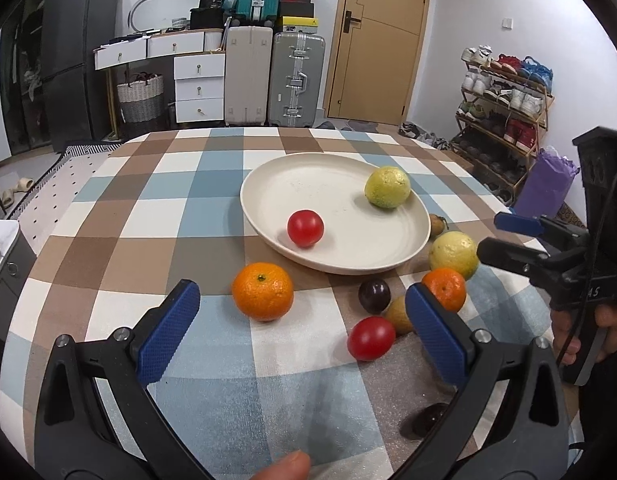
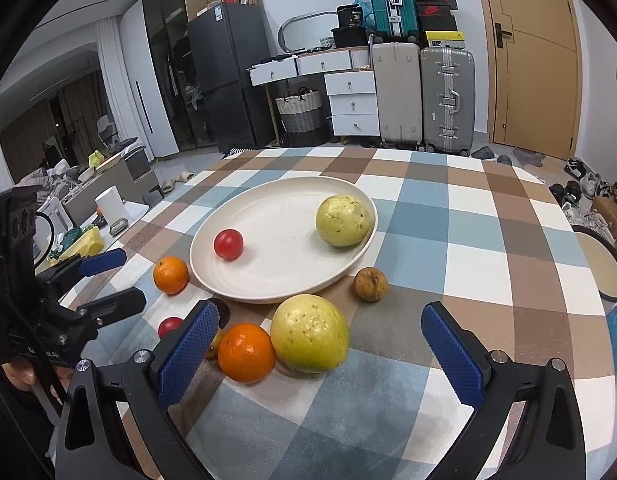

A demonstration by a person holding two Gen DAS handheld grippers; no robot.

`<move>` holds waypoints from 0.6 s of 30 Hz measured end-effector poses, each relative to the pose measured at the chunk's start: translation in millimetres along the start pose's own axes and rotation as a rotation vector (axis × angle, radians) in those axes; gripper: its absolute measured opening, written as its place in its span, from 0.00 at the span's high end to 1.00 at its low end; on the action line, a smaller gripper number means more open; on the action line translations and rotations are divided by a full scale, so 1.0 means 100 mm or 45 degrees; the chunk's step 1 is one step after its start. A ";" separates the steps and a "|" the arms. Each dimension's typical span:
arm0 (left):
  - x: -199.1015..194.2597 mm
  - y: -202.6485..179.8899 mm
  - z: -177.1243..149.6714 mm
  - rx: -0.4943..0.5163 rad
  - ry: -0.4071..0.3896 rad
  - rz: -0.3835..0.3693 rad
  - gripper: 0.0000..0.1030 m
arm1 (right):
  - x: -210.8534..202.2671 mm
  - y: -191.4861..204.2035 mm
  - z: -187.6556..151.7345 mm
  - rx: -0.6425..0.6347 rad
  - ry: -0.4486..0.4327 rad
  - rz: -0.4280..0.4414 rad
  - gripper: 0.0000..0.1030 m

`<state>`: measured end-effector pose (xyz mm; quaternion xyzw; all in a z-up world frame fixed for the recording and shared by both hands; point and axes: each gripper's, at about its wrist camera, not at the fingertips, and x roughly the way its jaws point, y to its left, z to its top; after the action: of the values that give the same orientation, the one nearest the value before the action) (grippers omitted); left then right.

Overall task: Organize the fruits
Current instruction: 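Grasp the second yellow-green fruit with the right tool while the left tool grasps a mandarin orange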

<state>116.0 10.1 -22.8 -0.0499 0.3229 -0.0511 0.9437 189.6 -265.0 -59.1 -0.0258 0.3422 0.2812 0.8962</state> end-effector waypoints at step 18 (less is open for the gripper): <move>0.19 0.19 0.03 -0.098 0.087 0.071 0.00 | 0.16 -0.21 -0.07 0.102 0.115 -0.084 0.00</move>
<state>134.0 26.3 -34.4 -0.0755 0.3579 -0.0141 0.9306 205.9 -276.5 -76.9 -0.0137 0.3924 0.2361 0.8889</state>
